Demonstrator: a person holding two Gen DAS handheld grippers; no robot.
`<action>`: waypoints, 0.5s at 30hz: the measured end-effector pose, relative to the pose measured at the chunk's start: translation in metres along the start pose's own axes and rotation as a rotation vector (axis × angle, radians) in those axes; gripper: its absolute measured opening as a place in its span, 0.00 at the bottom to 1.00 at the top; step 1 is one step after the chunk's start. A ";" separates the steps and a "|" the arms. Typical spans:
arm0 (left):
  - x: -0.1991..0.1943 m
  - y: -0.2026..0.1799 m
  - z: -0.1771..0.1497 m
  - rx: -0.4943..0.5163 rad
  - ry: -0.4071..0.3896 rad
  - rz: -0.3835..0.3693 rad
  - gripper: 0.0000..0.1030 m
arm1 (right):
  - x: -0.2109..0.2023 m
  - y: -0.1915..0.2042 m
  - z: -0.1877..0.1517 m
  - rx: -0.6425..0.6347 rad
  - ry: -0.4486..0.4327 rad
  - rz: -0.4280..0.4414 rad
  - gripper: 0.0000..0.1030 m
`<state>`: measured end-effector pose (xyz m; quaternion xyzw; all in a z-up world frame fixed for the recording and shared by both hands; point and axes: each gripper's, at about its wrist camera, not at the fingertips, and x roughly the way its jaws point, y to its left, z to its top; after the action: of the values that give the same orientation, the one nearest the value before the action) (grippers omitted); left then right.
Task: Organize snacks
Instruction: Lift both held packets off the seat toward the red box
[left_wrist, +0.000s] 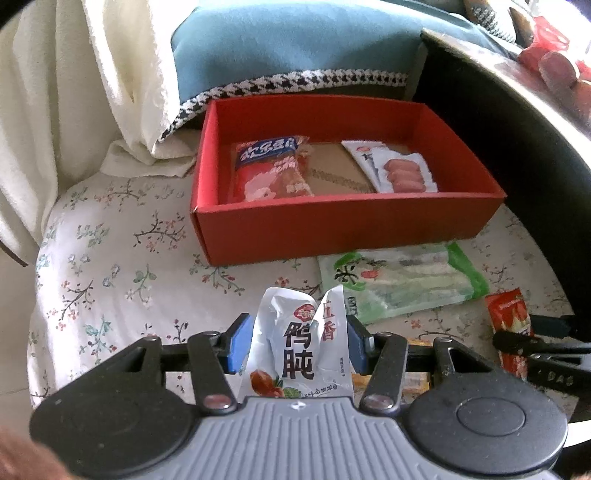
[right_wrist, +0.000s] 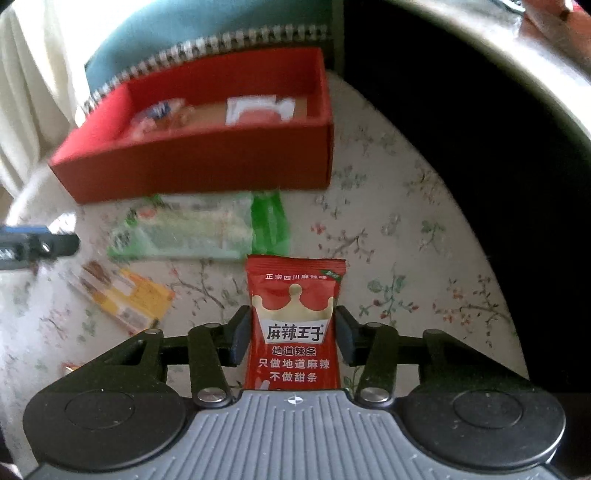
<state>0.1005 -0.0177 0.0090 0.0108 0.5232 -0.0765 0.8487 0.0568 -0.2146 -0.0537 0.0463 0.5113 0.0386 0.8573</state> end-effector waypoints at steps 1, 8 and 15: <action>-0.001 0.000 0.000 0.001 -0.004 -0.003 0.44 | -0.005 -0.001 0.002 0.007 -0.017 0.006 0.53; -0.006 -0.005 0.002 0.007 -0.019 -0.015 0.44 | -0.028 0.007 0.016 0.008 -0.112 0.064 0.53; -0.013 -0.009 0.006 0.010 -0.056 -0.032 0.44 | -0.039 0.015 0.033 0.002 -0.175 0.089 0.53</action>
<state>0.0990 -0.0260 0.0236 0.0043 0.4990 -0.0931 0.8616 0.0669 -0.2050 -0.0020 0.0729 0.4318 0.0721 0.8961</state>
